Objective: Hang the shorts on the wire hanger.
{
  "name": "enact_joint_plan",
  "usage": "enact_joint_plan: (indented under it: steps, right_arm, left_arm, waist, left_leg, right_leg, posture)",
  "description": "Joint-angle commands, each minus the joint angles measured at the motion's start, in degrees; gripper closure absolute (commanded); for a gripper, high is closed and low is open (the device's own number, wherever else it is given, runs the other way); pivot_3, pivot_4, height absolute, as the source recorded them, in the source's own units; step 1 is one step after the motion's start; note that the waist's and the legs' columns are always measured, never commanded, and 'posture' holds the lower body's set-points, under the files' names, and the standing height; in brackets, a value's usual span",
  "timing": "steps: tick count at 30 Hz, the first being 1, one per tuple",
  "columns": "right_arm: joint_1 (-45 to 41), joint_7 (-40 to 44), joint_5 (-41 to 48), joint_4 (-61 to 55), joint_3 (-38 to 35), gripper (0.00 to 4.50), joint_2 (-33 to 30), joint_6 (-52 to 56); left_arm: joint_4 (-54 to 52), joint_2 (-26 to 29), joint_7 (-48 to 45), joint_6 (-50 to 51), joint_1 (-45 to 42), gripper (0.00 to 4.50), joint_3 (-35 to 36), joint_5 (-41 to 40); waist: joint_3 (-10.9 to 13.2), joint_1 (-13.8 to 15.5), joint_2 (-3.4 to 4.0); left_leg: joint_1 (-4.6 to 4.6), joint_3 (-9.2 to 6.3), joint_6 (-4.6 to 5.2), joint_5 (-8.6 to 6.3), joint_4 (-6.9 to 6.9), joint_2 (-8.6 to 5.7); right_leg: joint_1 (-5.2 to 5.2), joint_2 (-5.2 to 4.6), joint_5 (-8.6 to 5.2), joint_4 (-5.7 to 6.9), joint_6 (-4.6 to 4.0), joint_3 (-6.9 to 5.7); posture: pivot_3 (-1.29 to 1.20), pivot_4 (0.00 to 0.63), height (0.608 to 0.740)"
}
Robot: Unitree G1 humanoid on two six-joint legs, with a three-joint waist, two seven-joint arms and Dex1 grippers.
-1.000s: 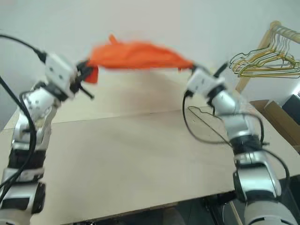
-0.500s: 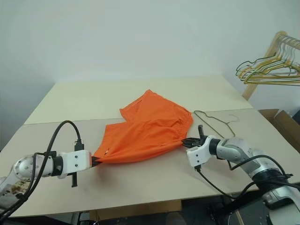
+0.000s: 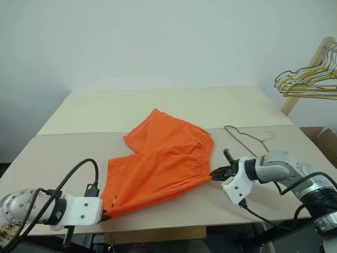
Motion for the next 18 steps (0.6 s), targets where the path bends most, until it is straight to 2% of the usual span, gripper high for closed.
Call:
enact_joint_plan:
  steps: [1,7,11,12,14,18]
  right_arm:
    - [0.03,2.66,1.46,0.31,-1.76,4.5,-3.16,0.4]
    - [3.5,6.29,4.74,-1.99,-2.17,4.5,-7.02,0.28]
    - [3.67,5.45,3.73,-1.56,-2.58,4.5,-6.23,-0.16]
    - [3.64,5.43,3.96,-1.31,-2.51,4.5,-6.02,-0.44]
    - [3.65,6.57,4.2,-1.29,-2.13,3.9,-6.66,-0.05]
    - [4.03,9.05,4.89,-0.23,-2.34,2.57,-8.84,0.1]
  left_arm:
    - [-1.1,0.61,0.11,1.33,0.31,4.47,0.54,0.82]
    - [-0.45,-0.38,0.92,1.03,-1.62,4.47,-1.79,0.79]
    - [-0.49,-1.21,0.76,1.15,-3.28,4.47,-3.67,-0.01]
    - [-0.33,-1.29,0.48,1.06,-3.63,4.27,-4.02,-0.34]
    - [0.23,-1.63,-0.05,-0.39,-4.23,3.85,-4.47,-0.66]
    - [1.98,-0.92,-1.55,-1.96,-5.36,2.49,-2.72,-1.14]
  waist:
    - [0.0,0.19,0.0]
    - [0.0,1.29,0.01]
    - [-0.01,1.44,0.02]
    - [-0.01,1.39,0.04]
    - [-0.02,1.41,0.05]
    - [-0.01,1.45,0.06]
  left_leg:
    - [-0.07,0.0,0.0,0.0,0.0,0.0]
    - [-0.19,0.01,0.01,-0.02,0.0,0.01]
    - [-0.09,0.05,0.0,-0.01,0.0,0.04]
    - [-0.1,0.06,0.0,-0.01,0.0,0.04]
    - [-0.1,0.08,0.0,-0.01,0.0,0.05]
    - [-0.14,0.11,0.03,-0.02,0.0,0.03]
  right_leg:
    - [-0.05,-0.01,0.0,0.0,0.0,0.0]
    - [-0.13,-0.11,-0.04,-0.04,-0.06,-0.05]
    - [-0.07,-0.21,-0.04,-0.03,-0.09,-0.03]
    - [-0.08,-0.22,-0.04,-0.03,-0.1,-0.02]
    - [-0.09,-0.21,-0.05,-0.03,-0.11,-0.01]
    - [-0.11,-0.1,-0.06,-0.05,-0.12,-0.03]
  posture:
    - [-0.09,0.0,0.74]
    - [-0.11,0.0,0.74]
    - [-0.12,0.0,0.74]
    - [-0.12,0.0,0.74]
    - [-0.12,0.0,0.74]
    - [-0.12,0.0,0.74]
